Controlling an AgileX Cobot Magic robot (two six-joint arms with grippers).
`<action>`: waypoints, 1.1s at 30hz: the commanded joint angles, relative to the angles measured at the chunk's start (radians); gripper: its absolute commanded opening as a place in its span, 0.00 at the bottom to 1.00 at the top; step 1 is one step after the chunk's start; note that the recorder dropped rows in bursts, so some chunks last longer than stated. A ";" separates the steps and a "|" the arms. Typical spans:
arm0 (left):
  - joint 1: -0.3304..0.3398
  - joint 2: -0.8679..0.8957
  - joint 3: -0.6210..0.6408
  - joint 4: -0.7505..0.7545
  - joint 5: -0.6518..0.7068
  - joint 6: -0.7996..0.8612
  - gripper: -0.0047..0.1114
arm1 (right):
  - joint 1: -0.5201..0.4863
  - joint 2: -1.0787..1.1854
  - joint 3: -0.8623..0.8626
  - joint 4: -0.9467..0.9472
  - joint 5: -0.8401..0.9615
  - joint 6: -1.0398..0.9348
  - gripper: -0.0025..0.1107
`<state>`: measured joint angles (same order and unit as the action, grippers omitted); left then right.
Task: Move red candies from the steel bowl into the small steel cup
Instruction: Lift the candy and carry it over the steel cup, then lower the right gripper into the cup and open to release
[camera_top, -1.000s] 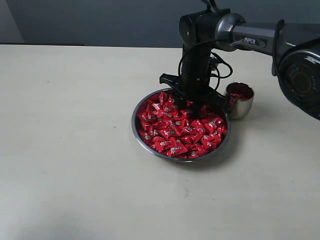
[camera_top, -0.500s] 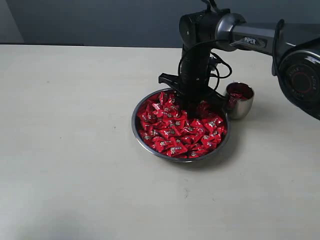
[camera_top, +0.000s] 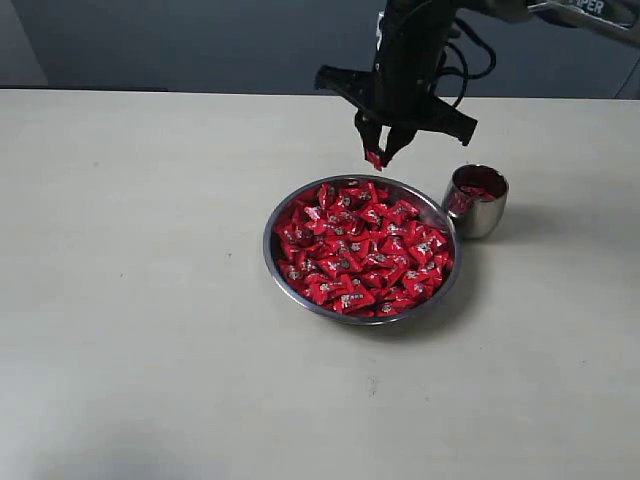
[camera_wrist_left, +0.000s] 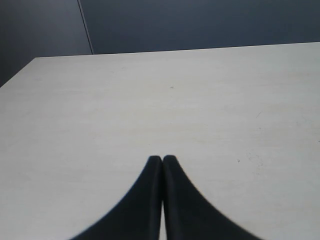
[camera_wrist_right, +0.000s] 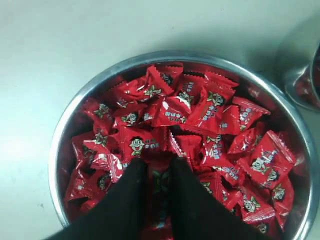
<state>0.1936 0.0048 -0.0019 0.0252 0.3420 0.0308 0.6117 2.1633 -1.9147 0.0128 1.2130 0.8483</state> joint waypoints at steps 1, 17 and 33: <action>-0.007 -0.005 0.002 0.002 -0.008 -0.001 0.04 | -0.007 -0.038 -0.003 -0.050 0.008 -0.102 0.01; -0.007 -0.005 0.002 0.002 -0.008 -0.001 0.04 | -0.238 -0.149 -0.003 -0.029 0.008 -0.604 0.01; -0.007 -0.005 0.002 0.002 -0.008 -0.001 0.04 | -0.251 -0.147 0.256 -0.029 0.008 -0.771 0.01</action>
<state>0.1936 0.0048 -0.0019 0.0252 0.3420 0.0308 0.3670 2.0213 -1.6656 -0.0054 1.2271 0.0907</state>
